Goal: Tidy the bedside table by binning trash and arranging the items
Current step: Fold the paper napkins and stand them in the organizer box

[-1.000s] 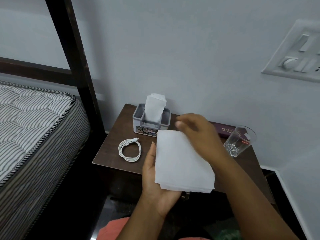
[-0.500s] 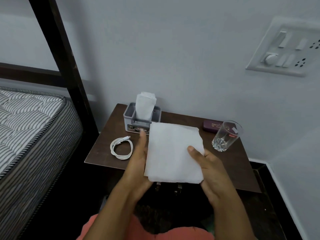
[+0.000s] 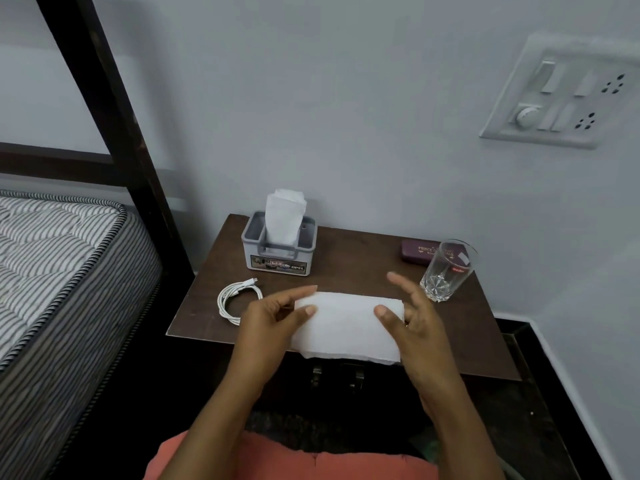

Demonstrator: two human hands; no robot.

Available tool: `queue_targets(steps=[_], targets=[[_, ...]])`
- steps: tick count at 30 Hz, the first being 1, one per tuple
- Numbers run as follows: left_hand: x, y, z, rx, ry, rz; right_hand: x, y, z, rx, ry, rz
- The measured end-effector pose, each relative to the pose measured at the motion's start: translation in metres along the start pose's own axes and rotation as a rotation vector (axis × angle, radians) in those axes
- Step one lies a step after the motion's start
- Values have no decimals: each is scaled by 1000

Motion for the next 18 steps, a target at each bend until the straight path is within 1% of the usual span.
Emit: queue_targets(steps=[3, 4, 8, 10, 14, 18], targets=[[3, -1, 0, 3, -111, 4, -1, 1, -1, 92, 92, 12], [3, -1, 0, 3, -158, -3, -2, 1, -1, 80, 146, 27], [1, 0, -2, 17, -348, -90, -1, -2, 3, -98, 319, 138], [-1, 0, -3, 15, -413, -129, 1, -3, 3, -154, 396, 187], [-6, 1, 1, -12, -525, -249, 4, -5, 3, -182, 553, 239], [-4, -1, 8, -22, -522, -248, 6, -9, 6, -177, 587, 296]])
Point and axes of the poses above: each hand's wrist, its own y-axis away from the middle knuckle, its own z-axis out of the back of the hand, x = y × z, the point moved 4 cm from there along -y, towards the middle knuckle, and after that the axes turned 2 degrees about -z, right-handed, at the moved point
